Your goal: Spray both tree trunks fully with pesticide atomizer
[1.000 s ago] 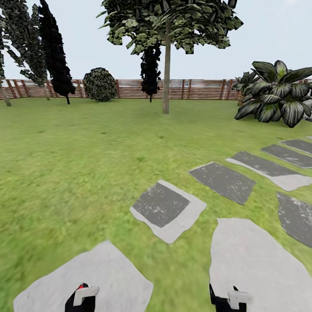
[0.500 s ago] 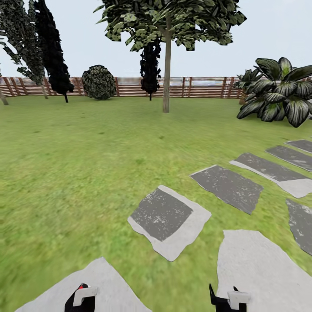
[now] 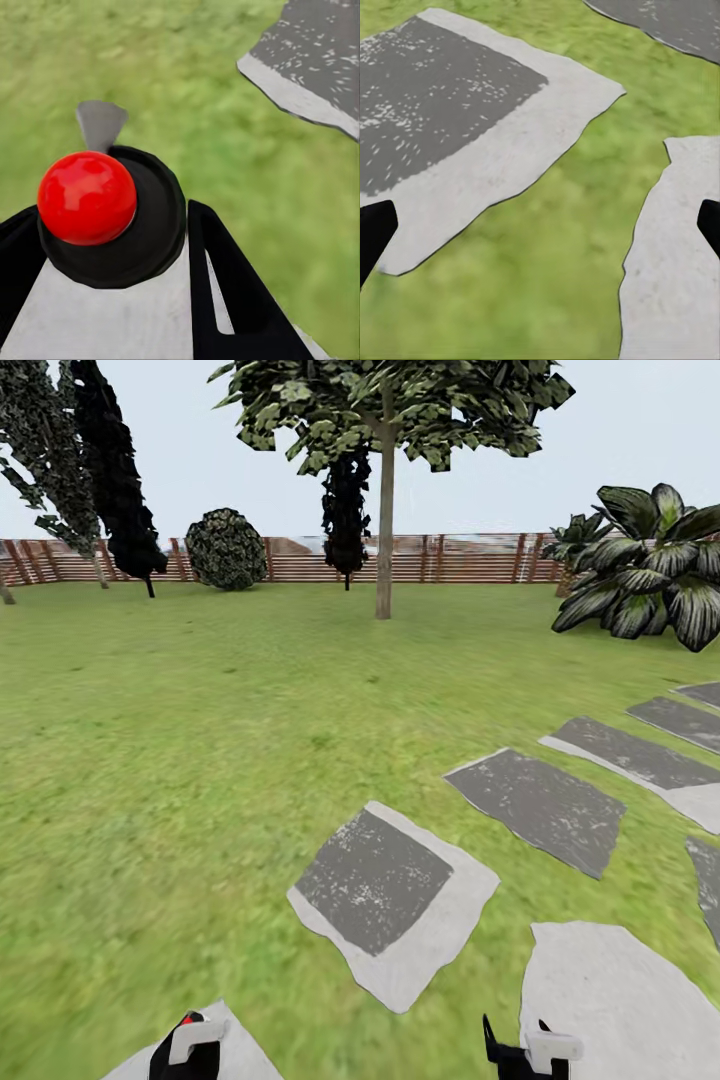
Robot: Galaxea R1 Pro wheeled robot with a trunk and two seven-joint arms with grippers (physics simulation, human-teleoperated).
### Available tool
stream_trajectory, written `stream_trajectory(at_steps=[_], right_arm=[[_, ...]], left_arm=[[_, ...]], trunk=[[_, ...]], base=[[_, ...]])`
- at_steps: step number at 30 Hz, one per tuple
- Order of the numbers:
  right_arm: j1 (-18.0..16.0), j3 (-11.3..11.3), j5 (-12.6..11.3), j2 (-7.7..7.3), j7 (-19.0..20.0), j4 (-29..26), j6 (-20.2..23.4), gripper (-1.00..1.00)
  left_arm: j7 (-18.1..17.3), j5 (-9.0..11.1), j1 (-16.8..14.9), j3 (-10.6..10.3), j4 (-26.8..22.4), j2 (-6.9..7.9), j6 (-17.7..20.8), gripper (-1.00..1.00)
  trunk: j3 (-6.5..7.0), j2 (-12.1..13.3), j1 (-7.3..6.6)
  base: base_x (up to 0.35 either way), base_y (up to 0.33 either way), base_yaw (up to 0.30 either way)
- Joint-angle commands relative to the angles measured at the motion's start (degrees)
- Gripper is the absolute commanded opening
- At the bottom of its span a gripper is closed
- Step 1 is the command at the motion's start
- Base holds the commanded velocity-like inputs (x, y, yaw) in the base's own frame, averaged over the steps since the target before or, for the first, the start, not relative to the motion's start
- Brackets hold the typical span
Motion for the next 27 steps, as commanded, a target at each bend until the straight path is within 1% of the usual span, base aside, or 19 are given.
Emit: stream_trajectory(at_steps=[1,9,15,17,27], right_arm=[[0.0,0.01,0.0,0.0,0.0,0.0,0.0,1.0],[0.0,-0.06,0.0,0.0,0.06,0.0,0.0,1.0],[0.0,-0.02,0.0,0.0,0.04,0.0,0.0,1.0],[0.0,0.01,0.05,0.0,0.01,0.07,0.0,1.0],[0.0,0.02,0.09,0.0,0.0,0.15,0.0,1.0]], left_arm=[[-0.03,0.0,0.0,0.0,0.0,0.0,0.0,-1.0],[0.01,-0.01,0.0,0.0,0.01,0.0,0.0,-1.0],[0.01,-0.01,0.0,0.01,0.01,0.0,0.01,-1.0],[0.01,-0.01,0.0,0.03,0.01,0.0,0.0,-1.0],[0.01,-0.01,0.0,0.06,0.08,0.0,0.04,-1.0]], trunk=[[0.0,0.0,0.0],[0.0,0.0,0.0],[0.0,0.0,0.0],[0.0,0.0,0.0],[0.0,0.0,0.0]], base=[[0.339,0.0,0.0],[0.339,0.0,-0.003],[0.339,0.0,-0.226],[0.339,0.0,-0.085],[0.339,0.0,-0.009]])
